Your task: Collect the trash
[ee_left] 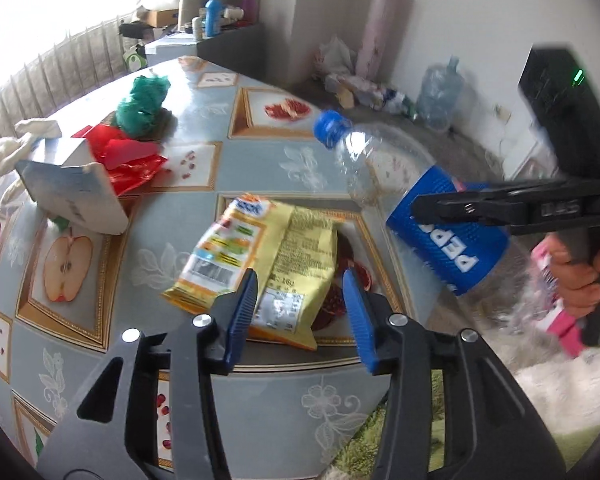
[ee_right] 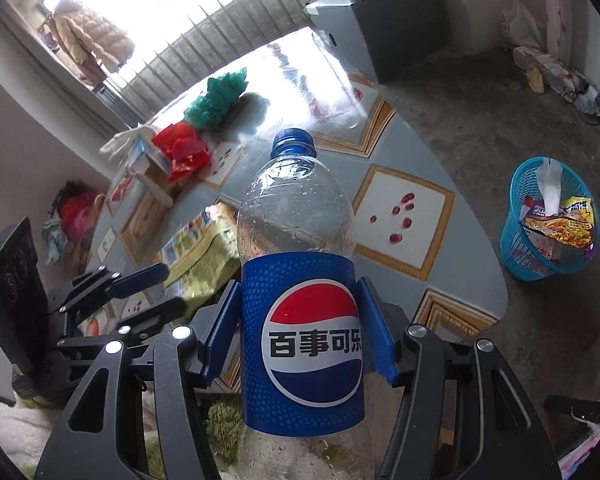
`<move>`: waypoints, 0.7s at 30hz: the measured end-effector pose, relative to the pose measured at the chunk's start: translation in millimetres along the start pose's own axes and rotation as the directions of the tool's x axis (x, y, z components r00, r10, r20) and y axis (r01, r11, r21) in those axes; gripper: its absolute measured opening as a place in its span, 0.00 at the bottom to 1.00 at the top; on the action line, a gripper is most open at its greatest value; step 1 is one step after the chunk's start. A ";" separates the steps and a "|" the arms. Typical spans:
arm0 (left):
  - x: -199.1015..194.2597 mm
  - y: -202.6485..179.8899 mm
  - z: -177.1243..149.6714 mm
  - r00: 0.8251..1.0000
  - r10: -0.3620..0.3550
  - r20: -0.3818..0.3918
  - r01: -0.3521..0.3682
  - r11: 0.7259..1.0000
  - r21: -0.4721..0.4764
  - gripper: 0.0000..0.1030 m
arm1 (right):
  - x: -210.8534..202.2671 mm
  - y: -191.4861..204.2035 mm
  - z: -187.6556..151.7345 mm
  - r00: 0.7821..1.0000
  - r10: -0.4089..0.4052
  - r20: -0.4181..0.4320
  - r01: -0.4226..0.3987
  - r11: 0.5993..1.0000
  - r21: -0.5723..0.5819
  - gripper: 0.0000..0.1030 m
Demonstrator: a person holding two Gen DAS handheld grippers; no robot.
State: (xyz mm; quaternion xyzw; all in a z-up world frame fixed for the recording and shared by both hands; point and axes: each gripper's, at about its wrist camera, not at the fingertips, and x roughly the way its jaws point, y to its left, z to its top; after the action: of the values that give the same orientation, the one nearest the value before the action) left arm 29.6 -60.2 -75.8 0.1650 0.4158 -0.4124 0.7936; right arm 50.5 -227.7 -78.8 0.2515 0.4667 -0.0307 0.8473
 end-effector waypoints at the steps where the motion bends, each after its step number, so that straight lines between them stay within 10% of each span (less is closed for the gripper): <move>1: 3.1 -2.6 -0.5 1.000 0.010 -0.008 -0.010 1.000 0.015 0.41 | -1.1 1.0 -2.0 1.000 -0.002 -0.001 0.002 1.000 -0.006 0.56; 13: 19.1 -6.4 -3.3 0.997 0.075 -0.036 -0.073 0.996 0.059 0.36 | 0.3 -0.4 -2.0 1.000 0.010 0.002 -0.010 0.999 0.035 0.56; 21: 22.2 -0.6 1.6 0.999 0.039 -0.015 -0.039 0.999 0.033 0.06 | 1.0 -3.0 -1.8 1.000 0.021 0.010 -0.022 0.999 0.043 0.56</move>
State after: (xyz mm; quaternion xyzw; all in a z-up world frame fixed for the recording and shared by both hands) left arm 36.9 -73.0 -92.5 0.1892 0.4121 -0.4023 0.7953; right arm 48.8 -229.3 -81.6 0.2747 0.4591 -0.0329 0.8442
